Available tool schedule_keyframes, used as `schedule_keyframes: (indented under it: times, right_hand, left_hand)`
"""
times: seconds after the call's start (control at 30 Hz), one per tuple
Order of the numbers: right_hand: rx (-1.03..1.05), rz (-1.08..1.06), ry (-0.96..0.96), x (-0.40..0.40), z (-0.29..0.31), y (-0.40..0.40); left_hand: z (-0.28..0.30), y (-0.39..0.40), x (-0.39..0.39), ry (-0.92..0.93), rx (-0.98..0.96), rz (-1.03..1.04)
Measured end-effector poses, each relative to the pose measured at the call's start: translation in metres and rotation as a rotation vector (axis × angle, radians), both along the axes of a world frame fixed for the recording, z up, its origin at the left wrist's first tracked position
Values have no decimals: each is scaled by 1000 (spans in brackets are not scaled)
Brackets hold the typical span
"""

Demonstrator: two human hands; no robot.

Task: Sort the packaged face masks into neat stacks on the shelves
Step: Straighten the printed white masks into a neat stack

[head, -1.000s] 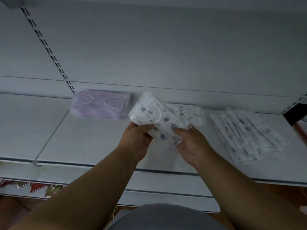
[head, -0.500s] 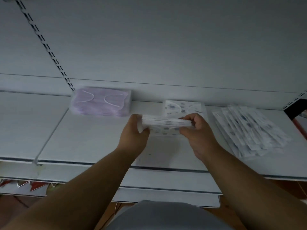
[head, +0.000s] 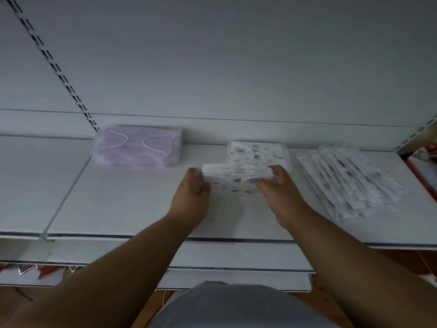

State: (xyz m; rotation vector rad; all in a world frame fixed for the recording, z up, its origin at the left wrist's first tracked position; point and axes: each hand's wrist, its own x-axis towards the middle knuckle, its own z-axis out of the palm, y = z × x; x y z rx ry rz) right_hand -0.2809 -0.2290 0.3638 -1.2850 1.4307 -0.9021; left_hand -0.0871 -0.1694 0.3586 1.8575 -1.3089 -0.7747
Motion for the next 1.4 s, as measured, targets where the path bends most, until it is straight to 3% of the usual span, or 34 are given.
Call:
schedule_keyframes:
  times: [0.37, 0.57, 0.77, 0.93, 1.2, 1.4]
  right_hand:
    - [-124, -13, 153, -30, -11, -4]
    - [-52, -113, 56, -53, -4, -27]
    - [-85, -164, 175, -68, 3, -74]
    - [-237, -63, 608, -68, 10, -107]
    - [-255, 67, 739, -62, -1, -121]
    - [-267, 110, 734, -58, -2, -123]
  left_hand:
    - [-3, -15, 12, -108, -32, 34]
    - [13, -41, -8, 191, 13, 127]
    - [25, -92, -30, -90, -22, 30]
    - [26, -127, -35, -299, 59, -33]
    - [11, -132, -37, -449, 73, -39]
    - [11, -132, -30, -446, 83, -84]
